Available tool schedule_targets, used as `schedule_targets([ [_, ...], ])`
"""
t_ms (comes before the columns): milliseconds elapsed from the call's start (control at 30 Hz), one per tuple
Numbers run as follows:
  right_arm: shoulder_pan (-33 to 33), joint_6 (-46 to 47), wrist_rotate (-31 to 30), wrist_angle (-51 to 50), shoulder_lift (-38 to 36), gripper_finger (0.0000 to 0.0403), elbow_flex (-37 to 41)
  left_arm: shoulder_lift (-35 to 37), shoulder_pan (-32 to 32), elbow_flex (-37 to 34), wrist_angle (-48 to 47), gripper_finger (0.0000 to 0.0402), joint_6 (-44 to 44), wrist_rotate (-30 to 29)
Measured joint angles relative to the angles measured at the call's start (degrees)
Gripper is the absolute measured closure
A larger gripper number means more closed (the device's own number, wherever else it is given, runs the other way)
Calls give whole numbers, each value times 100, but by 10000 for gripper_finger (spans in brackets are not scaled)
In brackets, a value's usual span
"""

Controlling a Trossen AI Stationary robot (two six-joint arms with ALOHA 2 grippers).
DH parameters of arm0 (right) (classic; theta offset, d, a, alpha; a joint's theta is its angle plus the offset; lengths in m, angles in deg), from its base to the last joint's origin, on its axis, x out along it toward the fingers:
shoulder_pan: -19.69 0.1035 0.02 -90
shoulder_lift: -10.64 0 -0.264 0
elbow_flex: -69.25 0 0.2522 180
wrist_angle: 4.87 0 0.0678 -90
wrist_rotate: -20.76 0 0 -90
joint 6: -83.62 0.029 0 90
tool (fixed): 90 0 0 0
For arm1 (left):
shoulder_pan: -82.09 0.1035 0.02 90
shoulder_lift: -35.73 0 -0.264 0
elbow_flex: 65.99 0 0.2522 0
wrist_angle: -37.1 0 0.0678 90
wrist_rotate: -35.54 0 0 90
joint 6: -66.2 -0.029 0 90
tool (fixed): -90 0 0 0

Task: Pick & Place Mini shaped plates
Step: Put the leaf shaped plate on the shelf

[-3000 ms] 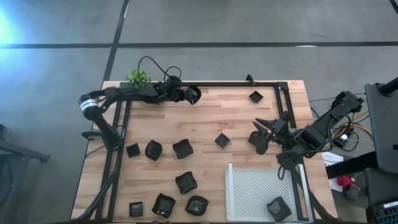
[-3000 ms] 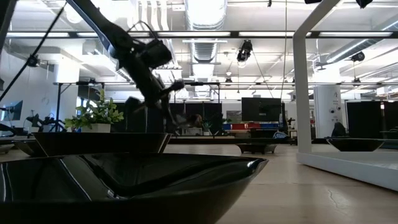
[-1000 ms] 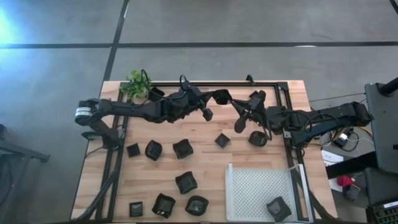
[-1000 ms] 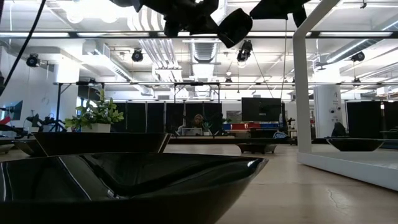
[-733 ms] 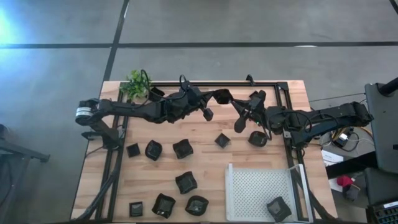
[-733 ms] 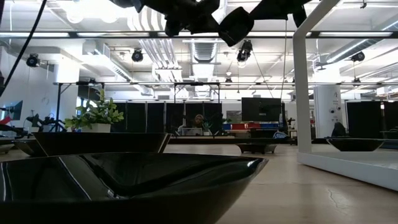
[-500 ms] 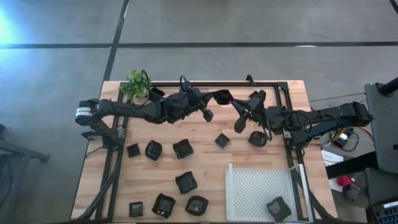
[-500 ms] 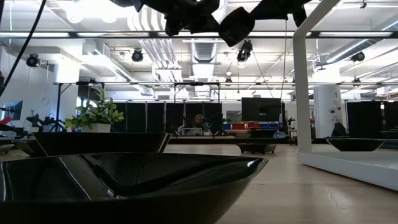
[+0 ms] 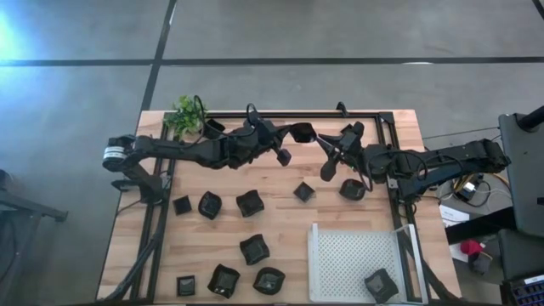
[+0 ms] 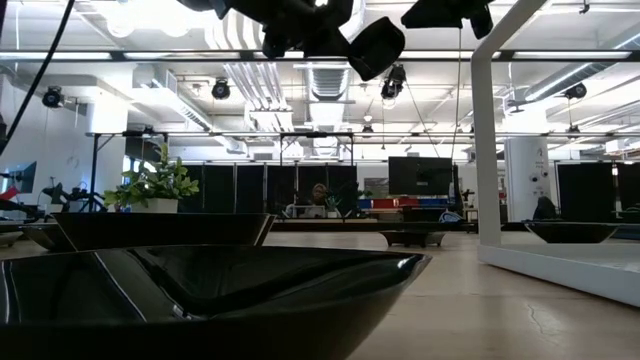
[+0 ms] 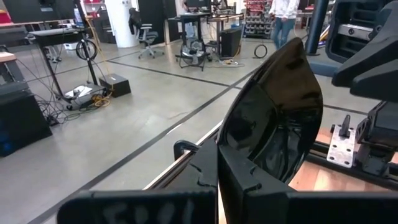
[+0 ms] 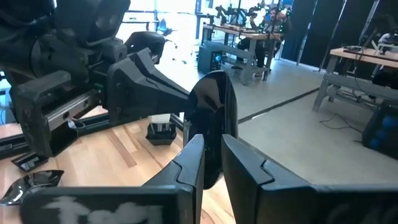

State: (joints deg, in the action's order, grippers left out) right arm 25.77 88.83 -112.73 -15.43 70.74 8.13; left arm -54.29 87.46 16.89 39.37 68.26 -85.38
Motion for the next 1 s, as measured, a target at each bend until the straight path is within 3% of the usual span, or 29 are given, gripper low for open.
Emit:
schedule_targets([
  [1000, -1, -85, -2, 2, 0, 352, 0, 4, -190, 48, 111, 401, 7, -7],
])
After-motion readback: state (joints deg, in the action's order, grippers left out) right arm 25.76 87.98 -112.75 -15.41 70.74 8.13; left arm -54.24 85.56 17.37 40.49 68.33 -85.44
